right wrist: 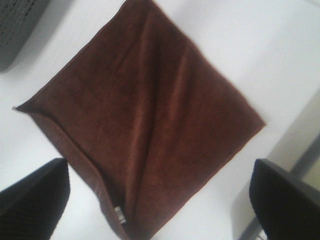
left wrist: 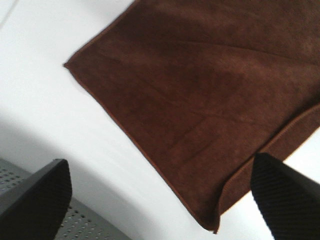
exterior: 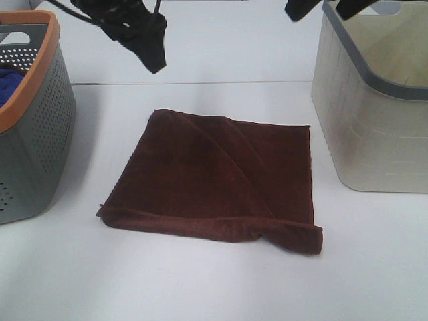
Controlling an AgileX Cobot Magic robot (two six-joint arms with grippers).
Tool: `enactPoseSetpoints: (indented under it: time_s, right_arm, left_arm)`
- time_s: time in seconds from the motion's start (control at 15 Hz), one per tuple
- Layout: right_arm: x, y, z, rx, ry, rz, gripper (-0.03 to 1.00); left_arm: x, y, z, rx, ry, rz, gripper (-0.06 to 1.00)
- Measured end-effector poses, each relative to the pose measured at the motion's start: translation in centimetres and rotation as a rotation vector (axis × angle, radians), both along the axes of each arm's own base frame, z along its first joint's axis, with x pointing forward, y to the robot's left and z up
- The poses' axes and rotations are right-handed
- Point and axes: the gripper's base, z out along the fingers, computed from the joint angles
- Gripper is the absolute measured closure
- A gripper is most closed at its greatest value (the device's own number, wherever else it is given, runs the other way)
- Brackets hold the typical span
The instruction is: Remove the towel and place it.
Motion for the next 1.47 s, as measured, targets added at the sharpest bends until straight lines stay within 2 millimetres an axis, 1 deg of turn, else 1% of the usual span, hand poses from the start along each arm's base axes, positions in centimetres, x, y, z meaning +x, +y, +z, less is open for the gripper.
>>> enactPoseSetpoints:
  time_s: [0.07,0.13,0.2,0.27,0.4,0.47,0.53,0.6,0.67,0.73,0.8,0.87,0.93,1.0,1.07,1.13,1.27,1.33,1.47]
  right_arm:
    - [0.1,-0.4,1.3,-0.011,-0.035,-0.049,0.11]
    - [0.2,-0.8,2.4,-0.019,-0.062,-0.102,0.11]
    - [0.4,-1.5,2.9,-0.022,-0.069,-0.165,0.11]
    - [0.7,-2.9,3.2,-0.016,-0.066,-0.231,0.11]
    - [1.2,-6.9,3.2,-0.002,-0.056,-0.363,0.11]
    - [1.2,-9.1,3.5,0.0,-0.06,-0.423,0.12]
    - [0.9,-11.5,3.9,-0.007,-0.072,-0.485,0.14]
    - [0.2,-13.6,4.6,-0.026,-0.096,-0.538,0.15]
    - [-0.8,-14.9,5.6,-0.042,-0.122,-0.575,0.16]
    - [-2.0,-15.5,6.0,-0.065,-0.133,-0.594,0.16]
    - [-2.7,-15.6,6.1,-0.081,-0.135,-0.599,0.16]
    - [-4.2,-15.5,6.2,-0.104,-0.129,-0.603,0.16]
    - [-6.3,-15.3,6.1,-0.114,-0.122,-0.605,0.16]
    - [-8.4,-14.9,5.5,-0.122,-0.1,-0.605,0.16]
    - [-11.1,-14.5,5.2,-0.127,-0.094,-0.605,0.16]
    - [-13.6,-14.1,4.8,-0.127,-0.093,-0.605,0.16]
    - [-18.8,-13.2,3.8,-0.119,-0.108,-0.613,0.16]
    - [-21.0,-12.8,2.7,-0.119,-0.109,-0.614,0.16]
    - [-25.6,-12.1,1.3,-0.126,-0.158,-0.619,0.16]
  left_arm:
    - [0.4,0.5,0.9,-0.003,-0.03,0.054,0.02]
    - [0.9,1.5,1.8,-0.017,-0.055,0.14,0.02]
    - [1.5,3.1,2.3,-0.035,-0.064,0.229,0.02]
    - [1.9,4.8,2.9,-0.054,-0.072,0.311,0.02]
    - [2.1,8.4,4.5,-0.083,-0.098,0.431,0.02]
    - [2.0,10.5,5.6,-0.1,-0.121,0.491,0.02]
    - [1.7,12.7,6.7,-0.116,-0.147,0.552,0.02]
    - [1.3,14.8,7.7,-0.126,-0.171,0.606,0.02]
    - [1.0,17.0,8.6,-0.133,-0.193,0.662,0.02]
    - [0.5,19.2,9.4,-0.139,-0.217,0.72,0.02]
    - [0.0,20.3,9.8,-0.139,-0.227,0.746,0.02]
    - [-1.1,21.7,10.5,-0.136,-0.244,0.784,0.02]
    - [-2.7,22.8,11.0,-0.126,-0.251,0.815,0.02]
    - [-4.3,23.3,11.2,-0.108,-0.249,0.831,0.02]
    - [-6.2,23.4,10.9,-0.087,-0.231,0.84,0.02]
    - [-8.3,23.3,10.7,-0.078,-0.22,0.843,0.02]
    - [-12.7,22.9,9.7,-0.08,-0.203,0.855,0.02]
    - [-14.7,22.8,9.2,-0.088,-0.23,0.851,0.02]
    - [-18.5,22.5,8.4,-0.106,-0.32,0.842,0.02]
